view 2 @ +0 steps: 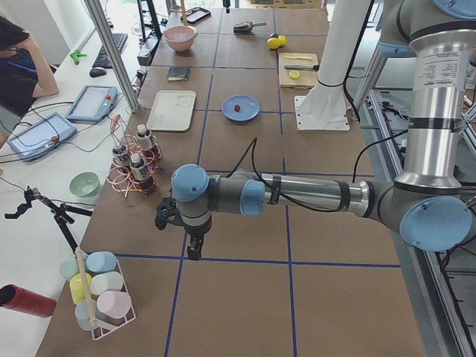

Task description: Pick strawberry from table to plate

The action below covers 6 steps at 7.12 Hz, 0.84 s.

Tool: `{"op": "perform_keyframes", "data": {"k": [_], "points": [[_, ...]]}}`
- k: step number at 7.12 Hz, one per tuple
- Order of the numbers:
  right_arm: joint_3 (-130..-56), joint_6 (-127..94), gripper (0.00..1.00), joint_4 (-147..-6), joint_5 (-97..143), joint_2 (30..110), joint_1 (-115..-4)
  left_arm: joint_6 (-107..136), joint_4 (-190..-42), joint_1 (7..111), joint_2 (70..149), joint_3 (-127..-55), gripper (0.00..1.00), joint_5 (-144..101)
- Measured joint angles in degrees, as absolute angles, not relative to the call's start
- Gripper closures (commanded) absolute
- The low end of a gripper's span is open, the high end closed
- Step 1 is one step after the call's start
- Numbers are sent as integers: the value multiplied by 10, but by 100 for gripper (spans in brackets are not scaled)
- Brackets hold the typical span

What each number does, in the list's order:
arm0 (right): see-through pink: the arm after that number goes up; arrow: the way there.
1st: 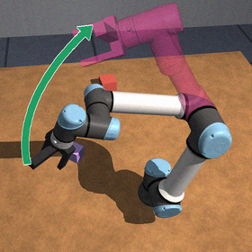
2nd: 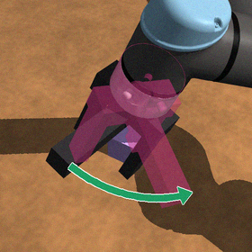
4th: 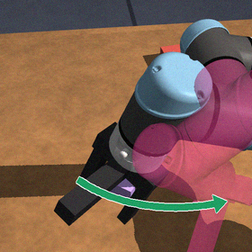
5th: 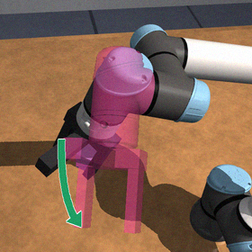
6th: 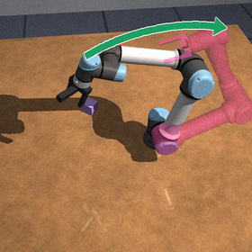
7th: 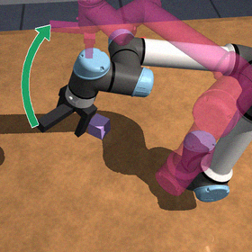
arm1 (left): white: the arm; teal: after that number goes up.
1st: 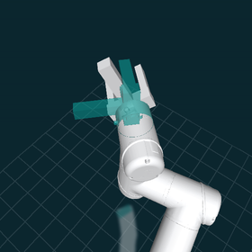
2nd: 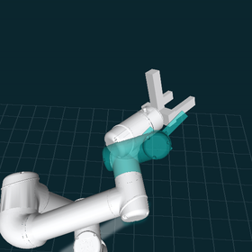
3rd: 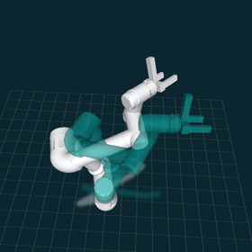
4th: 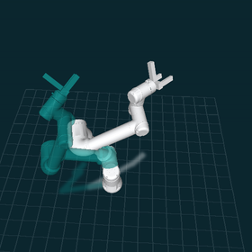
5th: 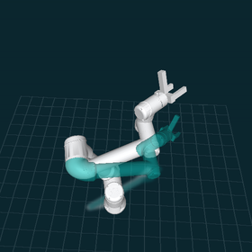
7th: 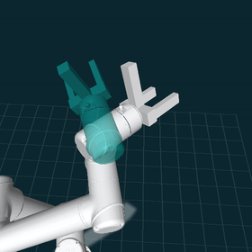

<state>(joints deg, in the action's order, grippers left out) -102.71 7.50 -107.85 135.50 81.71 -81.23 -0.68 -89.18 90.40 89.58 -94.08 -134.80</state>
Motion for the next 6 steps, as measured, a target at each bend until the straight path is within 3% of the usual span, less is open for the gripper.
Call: {"op": "perform_keyframes", "data": {"k": [4,6], "points": [[-975,87,0,-1063,1380,841,-889,-3,-896,904,893,-938,0,-1349],[-935,76,0,-955,1389,900,-903,-2,-896,904,894,-937,0,-1349]]}}
